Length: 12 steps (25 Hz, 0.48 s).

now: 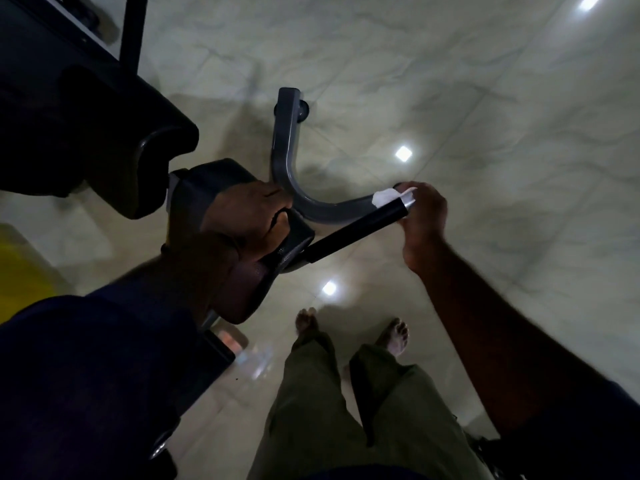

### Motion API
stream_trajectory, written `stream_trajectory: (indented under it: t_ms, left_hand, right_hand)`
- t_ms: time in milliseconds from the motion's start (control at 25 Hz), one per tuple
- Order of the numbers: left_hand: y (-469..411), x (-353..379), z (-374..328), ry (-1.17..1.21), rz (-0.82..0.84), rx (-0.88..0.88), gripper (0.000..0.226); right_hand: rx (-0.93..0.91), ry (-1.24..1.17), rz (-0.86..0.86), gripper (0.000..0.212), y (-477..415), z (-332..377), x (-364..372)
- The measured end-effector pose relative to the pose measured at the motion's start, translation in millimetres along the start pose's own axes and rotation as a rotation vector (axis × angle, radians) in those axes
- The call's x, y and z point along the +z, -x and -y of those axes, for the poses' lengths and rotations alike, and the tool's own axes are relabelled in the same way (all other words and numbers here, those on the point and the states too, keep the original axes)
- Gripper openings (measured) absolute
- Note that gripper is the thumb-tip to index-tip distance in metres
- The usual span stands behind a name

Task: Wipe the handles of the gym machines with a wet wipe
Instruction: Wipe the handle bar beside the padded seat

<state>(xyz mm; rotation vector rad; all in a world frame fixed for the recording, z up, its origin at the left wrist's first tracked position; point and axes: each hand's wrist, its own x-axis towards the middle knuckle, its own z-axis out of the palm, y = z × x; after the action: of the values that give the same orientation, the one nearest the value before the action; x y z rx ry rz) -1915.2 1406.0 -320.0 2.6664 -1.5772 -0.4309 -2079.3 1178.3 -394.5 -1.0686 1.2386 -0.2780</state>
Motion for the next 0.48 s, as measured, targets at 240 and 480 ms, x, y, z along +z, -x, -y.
stream_trajectory:
  t_ms: [240,480]
  left_hand:
    - [-0.5,2.9,2.9,-0.015,0.02,0.006,0.035]
    - [-1.9,5.6,7.7,-0.02,0.015,0.02,0.034]
  right_hand:
    - [-0.318,0.218,0.185,0.015,-6.3,11.3,2.0]
    - [0.314,-0.909,0.284,0.017,13.1,-25.9,5.3]
